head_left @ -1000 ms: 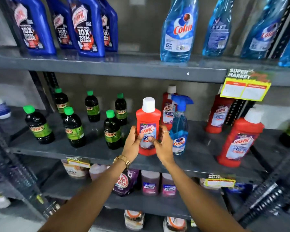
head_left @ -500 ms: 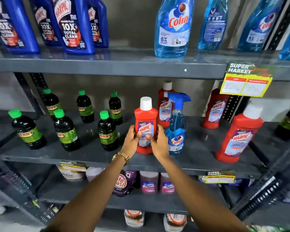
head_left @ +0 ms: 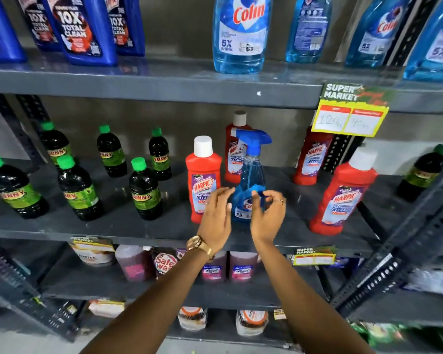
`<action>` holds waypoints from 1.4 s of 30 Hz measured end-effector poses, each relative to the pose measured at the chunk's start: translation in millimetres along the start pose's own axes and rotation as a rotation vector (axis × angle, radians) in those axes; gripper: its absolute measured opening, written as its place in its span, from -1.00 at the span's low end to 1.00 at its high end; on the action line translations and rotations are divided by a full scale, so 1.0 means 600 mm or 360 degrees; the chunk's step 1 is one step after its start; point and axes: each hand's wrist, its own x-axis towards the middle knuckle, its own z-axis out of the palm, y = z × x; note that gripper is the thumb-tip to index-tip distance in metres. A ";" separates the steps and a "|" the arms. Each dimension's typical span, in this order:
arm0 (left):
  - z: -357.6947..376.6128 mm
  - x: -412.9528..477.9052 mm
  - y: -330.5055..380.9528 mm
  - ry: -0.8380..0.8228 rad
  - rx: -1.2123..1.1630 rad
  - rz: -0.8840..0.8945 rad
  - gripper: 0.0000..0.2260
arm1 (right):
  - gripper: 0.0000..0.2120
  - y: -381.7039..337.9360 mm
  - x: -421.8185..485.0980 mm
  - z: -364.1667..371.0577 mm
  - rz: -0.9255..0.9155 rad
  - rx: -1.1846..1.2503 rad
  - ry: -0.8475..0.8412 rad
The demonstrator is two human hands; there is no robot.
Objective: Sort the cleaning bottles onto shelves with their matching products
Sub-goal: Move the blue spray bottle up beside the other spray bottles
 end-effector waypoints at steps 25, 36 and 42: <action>-0.005 -0.038 0.102 -0.0139 -0.0441 -0.0565 -0.63 | -0.68 -0.013 -0.023 -0.153 0.0053 0.0163 -0.0608; -0.117 0.054 0.317 0.0171 -0.0676 0.0062 -0.58 | -0.71 -0.247 0.054 -0.286 -0.0428 0.0448 -0.0509; -0.176 0.197 0.428 0.0150 -0.0847 0.0286 -0.79 | -0.80 -0.378 0.165 -0.300 -0.0813 0.0472 -0.0403</action>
